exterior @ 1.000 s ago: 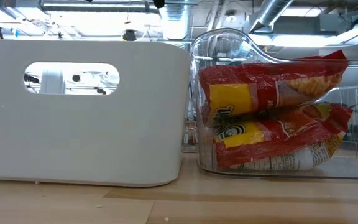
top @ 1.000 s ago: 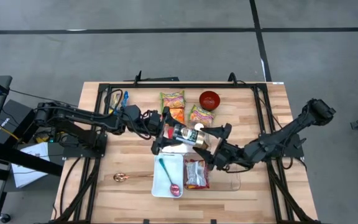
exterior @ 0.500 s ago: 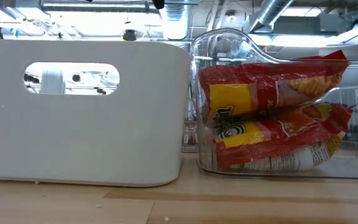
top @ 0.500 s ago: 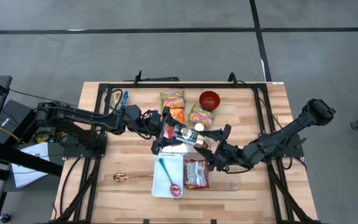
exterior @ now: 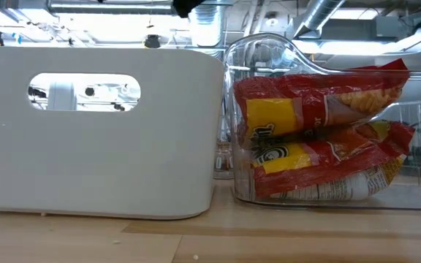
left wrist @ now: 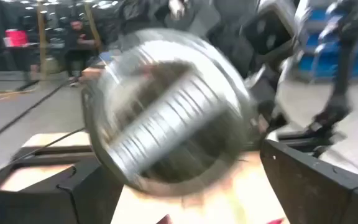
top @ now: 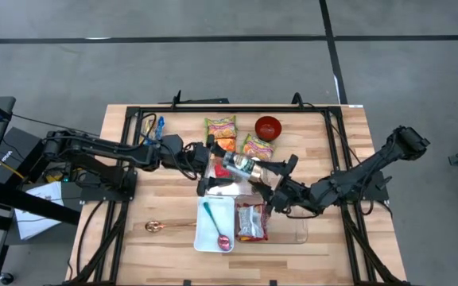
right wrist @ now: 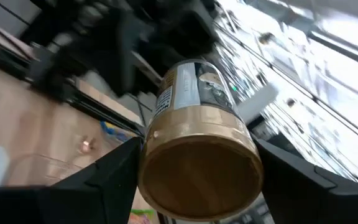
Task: Pick & Place Food Item
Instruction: Put the gold spice bottle into the top transparent bin
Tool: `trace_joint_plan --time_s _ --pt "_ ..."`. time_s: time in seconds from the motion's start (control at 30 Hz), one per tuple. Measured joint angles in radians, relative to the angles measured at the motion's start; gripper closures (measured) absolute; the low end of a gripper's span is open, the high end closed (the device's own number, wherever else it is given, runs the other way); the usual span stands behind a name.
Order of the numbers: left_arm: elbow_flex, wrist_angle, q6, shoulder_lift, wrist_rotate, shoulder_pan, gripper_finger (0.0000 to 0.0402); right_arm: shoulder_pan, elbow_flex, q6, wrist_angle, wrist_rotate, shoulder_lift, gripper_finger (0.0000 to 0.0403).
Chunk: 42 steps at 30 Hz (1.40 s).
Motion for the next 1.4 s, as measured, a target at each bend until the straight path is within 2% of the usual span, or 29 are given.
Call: trace_joint_plan --time_s 0.17,0.33,0.43,0.5,0.57,0.7,0.83,0.97,1.17,1.4 --pt "0.000 -0.189 0.123 -0.087 -0.189 0.000 0.0020 0.000 0.003 -0.007 -0.008 0.110 -0.006 0.0133" --pt "0.000 -0.422 0.153 -0.212 -0.400 0.000 0.0010 -0.025 0.004 0.041 -0.054 0.165 -0.037 0.0133" --pt "0.000 -0.559 0.108 -0.280 -0.464 0.000 0.0011 -0.070 0.005 0.129 -0.111 0.162 -0.082 0.0133" --pt "0.000 -0.652 0.065 -0.319 -0.473 0.000 0.0013 -0.106 0.020 0.211 -0.210 0.155 -0.117 0.0133" --pt "0.000 -0.719 0.019 -0.342 -0.473 -0.001 0.0014 -0.144 0.063 0.352 -0.386 0.080 -0.149 0.0133" --pt "0.000 -0.834 -0.047 -0.371 -0.474 -0.001 0.0015 -0.241 0.198 0.660 -0.747 -0.232 -0.156 0.0133" --pt "-0.002 -0.918 -0.060 -0.377 -0.474 -0.001 0.0015 -0.337 0.332 0.829 -0.983 -0.494 -0.094 0.0133" --pt "-0.002 -1.004 -0.082 -0.386 -0.473 -0.001 0.0015 -0.406 0.465 0.955 -1.232 -0.709 0.000 0.0133" --pt "-0.002 -1.035 -0.096 -0.391 -0.473 -0.001 0.0015 -0.443 0.534 1.033 -1.360 -0.922 0.124 0.0133" --pt "-0.002 -1.052 -0.097 -0.391 -0.473 -0.001 0.0015 -0.453 0.550 1.040 -1.454 -0.984 0.243 0.0133"
